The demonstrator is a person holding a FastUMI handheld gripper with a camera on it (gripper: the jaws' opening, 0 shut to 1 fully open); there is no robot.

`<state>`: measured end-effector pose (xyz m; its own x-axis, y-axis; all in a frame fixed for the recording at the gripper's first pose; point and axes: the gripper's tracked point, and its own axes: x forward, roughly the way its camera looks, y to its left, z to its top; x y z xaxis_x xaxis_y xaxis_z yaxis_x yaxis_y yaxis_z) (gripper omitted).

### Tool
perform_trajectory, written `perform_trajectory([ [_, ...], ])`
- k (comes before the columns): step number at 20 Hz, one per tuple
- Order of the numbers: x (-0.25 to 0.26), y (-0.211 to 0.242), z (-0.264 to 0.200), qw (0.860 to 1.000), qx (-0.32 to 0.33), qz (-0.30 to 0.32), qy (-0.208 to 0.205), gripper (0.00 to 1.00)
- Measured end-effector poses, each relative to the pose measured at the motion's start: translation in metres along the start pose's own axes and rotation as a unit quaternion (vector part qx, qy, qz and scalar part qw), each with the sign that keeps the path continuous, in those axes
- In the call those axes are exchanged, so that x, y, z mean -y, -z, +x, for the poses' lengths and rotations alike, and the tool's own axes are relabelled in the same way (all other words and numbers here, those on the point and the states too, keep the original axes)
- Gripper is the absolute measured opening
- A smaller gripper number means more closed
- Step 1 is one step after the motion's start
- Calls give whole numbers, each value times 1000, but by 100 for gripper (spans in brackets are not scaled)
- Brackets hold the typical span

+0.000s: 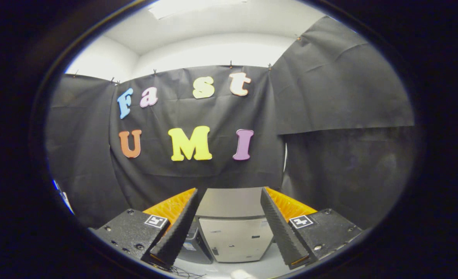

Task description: Put the clothes into the washing machine and then close the washing machine lid.

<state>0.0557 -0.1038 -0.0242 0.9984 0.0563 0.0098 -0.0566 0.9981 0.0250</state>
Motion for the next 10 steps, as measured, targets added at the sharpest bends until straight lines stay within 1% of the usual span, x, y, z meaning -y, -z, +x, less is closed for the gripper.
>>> perform_trajectory([
  [1,9,-2,1,1000,6,2,6,99],
  [3,10,-6,-12,1000,13,5,18,99],
  [10,-12,-19,-25,1000,22,5,12,100],
])
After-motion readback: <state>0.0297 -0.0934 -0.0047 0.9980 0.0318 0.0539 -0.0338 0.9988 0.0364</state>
